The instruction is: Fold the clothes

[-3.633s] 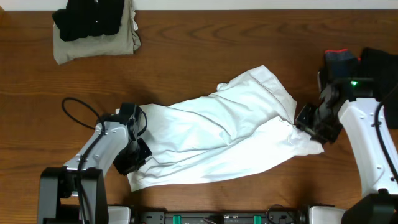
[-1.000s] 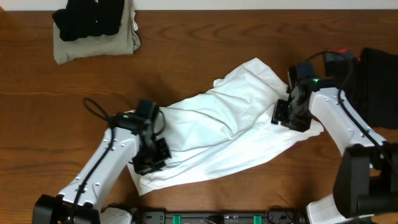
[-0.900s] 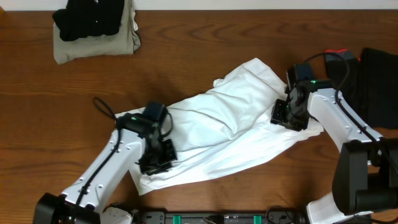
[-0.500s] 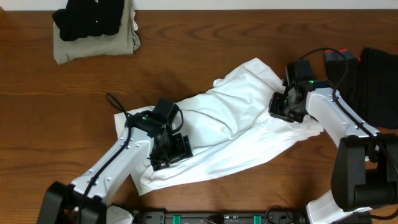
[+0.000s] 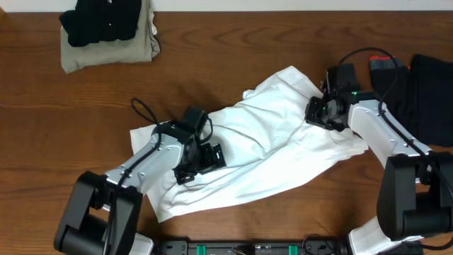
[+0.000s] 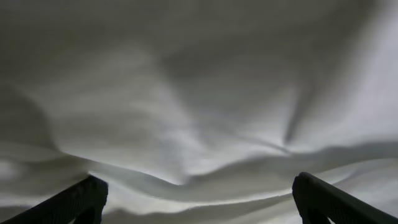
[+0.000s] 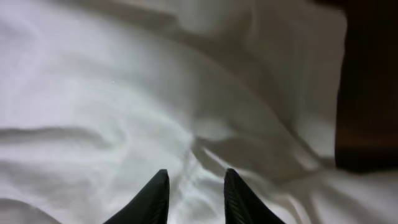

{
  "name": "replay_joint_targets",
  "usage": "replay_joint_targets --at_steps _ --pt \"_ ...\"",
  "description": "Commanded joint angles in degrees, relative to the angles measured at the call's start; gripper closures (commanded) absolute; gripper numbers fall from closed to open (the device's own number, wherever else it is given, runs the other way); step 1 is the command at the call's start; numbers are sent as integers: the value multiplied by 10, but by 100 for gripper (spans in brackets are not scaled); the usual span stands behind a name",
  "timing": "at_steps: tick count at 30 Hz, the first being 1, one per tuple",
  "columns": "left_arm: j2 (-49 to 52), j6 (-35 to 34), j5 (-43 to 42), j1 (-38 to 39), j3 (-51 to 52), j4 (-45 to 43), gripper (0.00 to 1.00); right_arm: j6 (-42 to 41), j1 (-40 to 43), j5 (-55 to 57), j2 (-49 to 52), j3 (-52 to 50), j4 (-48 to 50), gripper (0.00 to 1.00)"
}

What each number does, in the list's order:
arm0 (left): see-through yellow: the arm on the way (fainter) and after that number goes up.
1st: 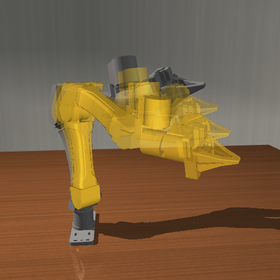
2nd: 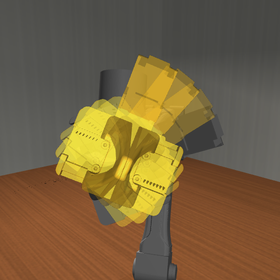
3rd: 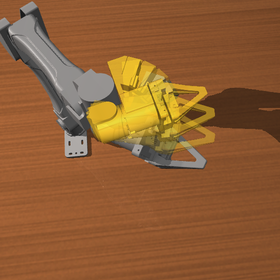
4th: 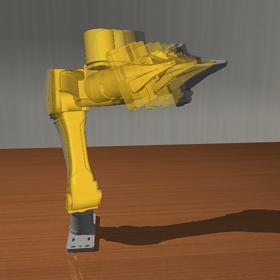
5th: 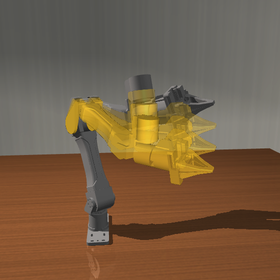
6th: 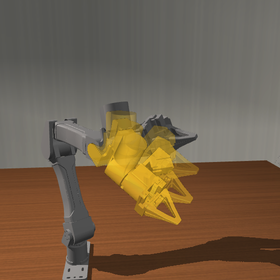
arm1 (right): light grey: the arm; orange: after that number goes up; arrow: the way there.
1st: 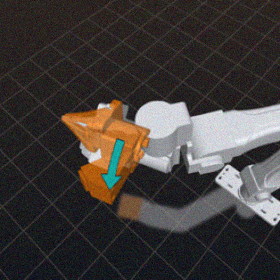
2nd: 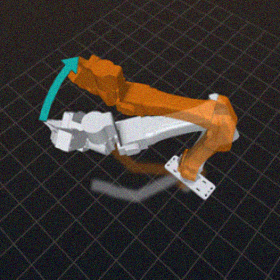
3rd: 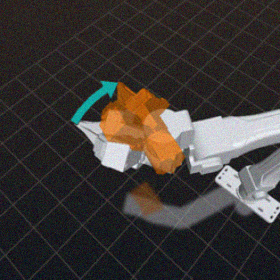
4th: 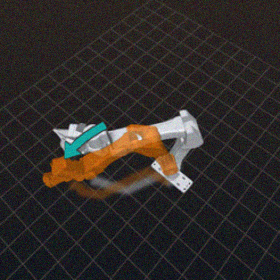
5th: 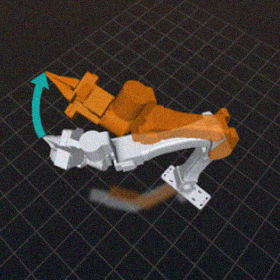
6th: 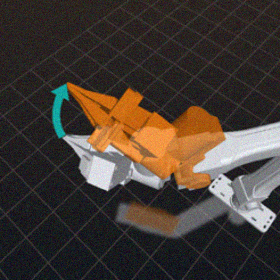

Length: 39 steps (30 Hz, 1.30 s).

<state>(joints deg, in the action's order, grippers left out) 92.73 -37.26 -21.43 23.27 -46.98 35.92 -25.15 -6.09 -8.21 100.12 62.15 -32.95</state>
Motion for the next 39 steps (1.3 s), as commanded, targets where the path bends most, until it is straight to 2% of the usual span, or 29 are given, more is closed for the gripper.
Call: replay_joint_targets --at_steps 1,4,16,26,29,33,39 --pt "10 18 37 -20 -1 -2 3 12 -6 -24 4 0 29 70" --pt "10 18 38 -32 -1 -3 3 32 -7 -54 4 0 71 67" --pt "10 14 44 -40 -1 -28 7 60 -7 -31 25 0 120 81" --pt "13 16 46 -40 -1 -65 9 107 -19 -31 89 18 113 79" --pt "16 17 46 -40 -1 -89 15 105 -31 14 92 19 106 78" --pt "16 45 46 -40 -1 -108 15 90 -33 89 93 19 88 75" --pt "16 57 47 -44 -1 -123 15 89 -10 99 94 19 66 75"
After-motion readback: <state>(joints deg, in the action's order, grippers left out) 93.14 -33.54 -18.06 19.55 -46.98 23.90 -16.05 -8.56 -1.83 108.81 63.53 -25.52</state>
